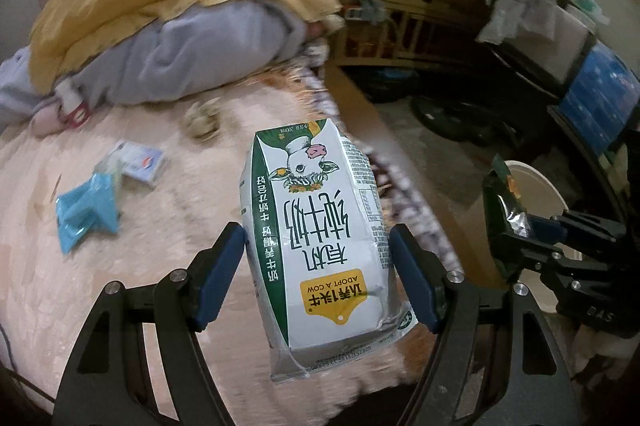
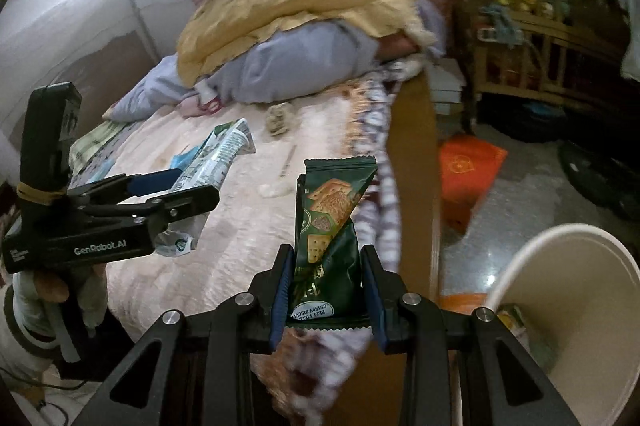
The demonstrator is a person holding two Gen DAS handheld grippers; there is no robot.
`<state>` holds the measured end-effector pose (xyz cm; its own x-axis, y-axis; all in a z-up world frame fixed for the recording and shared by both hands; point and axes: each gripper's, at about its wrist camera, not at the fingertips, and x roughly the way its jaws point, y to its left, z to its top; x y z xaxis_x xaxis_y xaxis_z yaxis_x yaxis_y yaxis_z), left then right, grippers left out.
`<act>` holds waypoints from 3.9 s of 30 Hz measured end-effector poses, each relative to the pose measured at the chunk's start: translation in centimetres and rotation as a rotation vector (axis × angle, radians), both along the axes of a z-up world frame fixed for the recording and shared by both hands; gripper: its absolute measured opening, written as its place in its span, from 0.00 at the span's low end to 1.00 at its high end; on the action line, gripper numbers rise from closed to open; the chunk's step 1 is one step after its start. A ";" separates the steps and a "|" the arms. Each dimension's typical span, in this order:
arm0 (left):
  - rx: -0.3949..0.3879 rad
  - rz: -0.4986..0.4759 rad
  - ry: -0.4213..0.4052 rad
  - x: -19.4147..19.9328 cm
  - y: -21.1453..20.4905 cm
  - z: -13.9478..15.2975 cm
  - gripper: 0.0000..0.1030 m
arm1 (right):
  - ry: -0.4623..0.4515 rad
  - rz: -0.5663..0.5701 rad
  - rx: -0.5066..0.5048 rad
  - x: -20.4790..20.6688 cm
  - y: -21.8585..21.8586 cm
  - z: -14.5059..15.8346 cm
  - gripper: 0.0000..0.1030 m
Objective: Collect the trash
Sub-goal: 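Carry the milk carton and green wrapper to the white bucket and open both tools, then move both empty tools back to the items on the bed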
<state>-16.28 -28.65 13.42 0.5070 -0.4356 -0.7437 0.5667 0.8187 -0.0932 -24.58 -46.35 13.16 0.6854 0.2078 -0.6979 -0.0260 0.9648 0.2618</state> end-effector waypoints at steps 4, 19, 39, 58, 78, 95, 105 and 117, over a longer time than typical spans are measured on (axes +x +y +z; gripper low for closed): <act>0.006 -0.053 -0.019 -1.2 -2.9 0.6 0.71 | -0.001 -0.063 0.000 -1.7 -2.4 0.0 0.31; 0.048 -0.197 -0.059 -4.8 -11.1 0.7 0.71 | 0.022 -0.234 0.013 -7.1 -9.6 -0.9 0.31; 0.083 -0.272 -0.063 -6.9 -15.5 -0.5 0.72 | 0.049 -0.317 0.037 -9.8 -13.4 -2.5 0.31; -0.006 -0.321 0.068 -6.9 -18.0 -1.7 0.72 | 0.103 -0.414 0.036 -9.3 -16.2 -4.5 0.39; -0.085 -0.308 0.134 -5.3 -15.7 -1.0 0.72 | 0.111 -0.390 0.054 -8.1 -14.7 -4.6 0.43; -0.029 -0.072 0.023 -0.4 -4.7 -0.1 0.72 | 0.091 -0.178 0.047 -1.2 -5.6 -3.3 0.50; -0.007 0.141 0.045 4.7 6.2 -1.7 0.72 | 0.078 0.044 0.032 7.1 3.7 -2.8 0.54; -0.011 0.414 0.083 11.0 20.4 -4.1 0.72 | 0.090 0.211 -0.008 19.0 12.2 -3.8 0.58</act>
<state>-5.29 -8.25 9.36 0.5795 -0.2157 -0.7859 0.1803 0.9744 -0.1345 -5.62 -34.11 9.35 0.5621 0.3335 -0.7568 -0.2037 0.9427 0.2641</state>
